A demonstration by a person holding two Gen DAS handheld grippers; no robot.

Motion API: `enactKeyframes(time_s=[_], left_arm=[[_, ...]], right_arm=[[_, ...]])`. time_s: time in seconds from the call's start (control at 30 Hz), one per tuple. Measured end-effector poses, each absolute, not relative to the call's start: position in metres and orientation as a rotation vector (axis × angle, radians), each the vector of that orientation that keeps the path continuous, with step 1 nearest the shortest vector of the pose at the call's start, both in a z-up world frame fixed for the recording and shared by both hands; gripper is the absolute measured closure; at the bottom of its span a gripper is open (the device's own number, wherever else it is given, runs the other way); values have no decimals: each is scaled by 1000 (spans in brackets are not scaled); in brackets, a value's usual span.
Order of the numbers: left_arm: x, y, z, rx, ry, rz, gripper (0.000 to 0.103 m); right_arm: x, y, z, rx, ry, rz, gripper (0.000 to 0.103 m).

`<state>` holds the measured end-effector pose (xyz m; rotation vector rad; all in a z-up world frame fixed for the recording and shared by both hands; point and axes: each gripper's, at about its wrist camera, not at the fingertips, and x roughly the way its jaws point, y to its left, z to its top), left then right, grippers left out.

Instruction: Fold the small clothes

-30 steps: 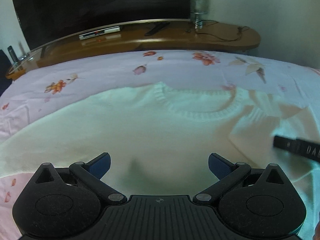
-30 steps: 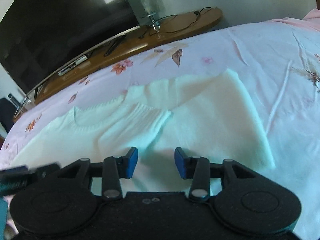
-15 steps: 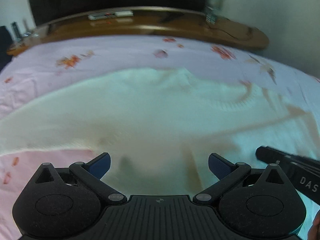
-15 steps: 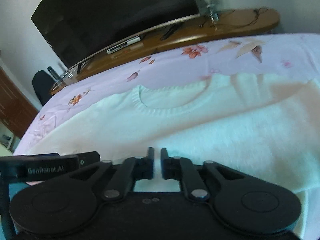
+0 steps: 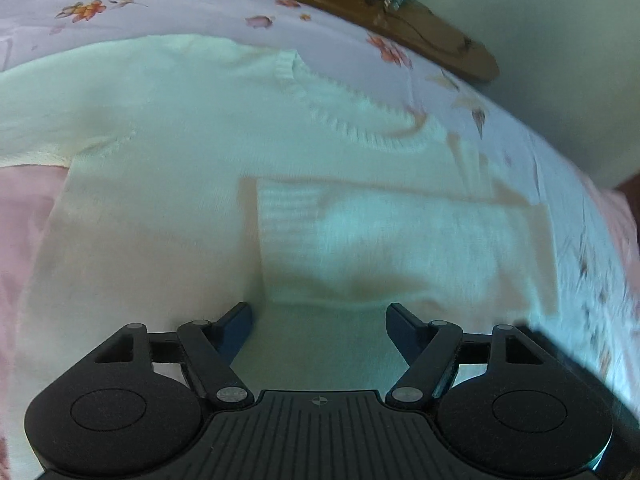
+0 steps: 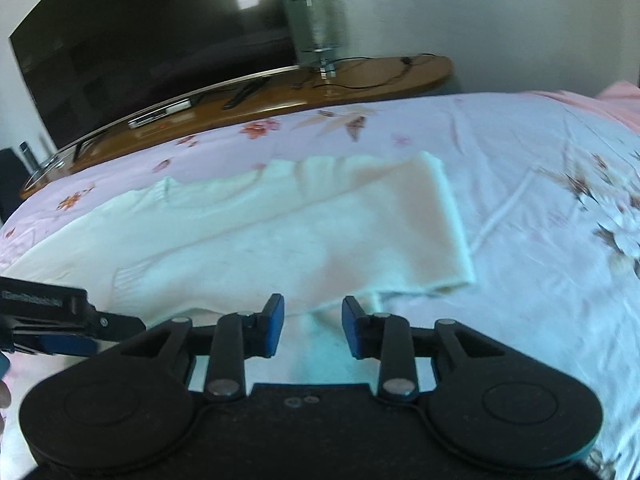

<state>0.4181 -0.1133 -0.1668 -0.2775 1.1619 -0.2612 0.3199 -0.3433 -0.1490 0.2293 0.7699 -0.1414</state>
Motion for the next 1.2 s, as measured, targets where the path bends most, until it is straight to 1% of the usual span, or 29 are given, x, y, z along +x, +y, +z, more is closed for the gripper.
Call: enactKeyframes(time_s=[0.1,0.13,0.17,0.2,0.23,0.27,0.3,0.33,0.4,0.43,0.5,0.6,0.67,0.73,0.83,1.0,1.03,1.07,1.1,1.13,1.2], left_arm=[[423,-115,-167,-343,1142,-257,29],[425,-114,-168,-372,1129,-252,38],[427,-113,-169,-397,1112,-246,49],[430,-113,-171,-415,1110,-245,69],[434,-112,-175,-436,1120,-239,75],[437,-111,-177,-456,1125,-231,76],[439,-111,-178,-459,1118,-221,81],[441,-113,-178,-448,1110,-209,89],[443,-114,-176,-437,1099,-201,93],[443,-114,-174,-435,1093,-197,98],[444,-112,-166,-429,1059,-198,98],[447,-108,-141,-410,953,-216,98],[454,-104,-125,-400,898,-211,98],[462,-96,-112,-393,854,-198,98],[472,-80,-99,-376,806,-169,98],[477,-44,-106,-387,779,-75,98],[478,-39,-110,-387,784,-57,98],[478,-35,-116,-386,793,-43,98],[479,-31,-123,-383,805,-28,98],[481,-28,-130,-378,810,-11,98],[481,-23,-140,-369,820,16,98]], right_arm=[[315,-348,-152,221,763,-163,70],[313,-350,-152,223,764,-170,70],[311,-352,-153,227,763,-173,70],[309,-354,-154,230,762,-179,69],[309,-355,-155,231,761,-186,69],[308,-356,-155,232,760,-192,68],[308,-358,-156,231,760,-195,68],[308,-358,-156,230,761,-198,68],[308,-361,-156,229,757,-207,68],[307,-361,-156,225,753,-214,68],[307,-362,-156,207,750,-233,67],[308,-363,-157,201,758,-240,63],[310,-360,-159,179,762,-254,55],[314,-357,-163,157,762,-265,51],[325,-354,-166,124,759,-276,51],[346,-359,-173,121,754,-305,53],[347,-360,-174,135,752,-301,60],[347,-361,-174,163,743,-282,78],[348,-361,-173,182,743,-255,87],[349,-359,-173,188,742,-240,93],[349,-356,-171,175,730,-236,93]])
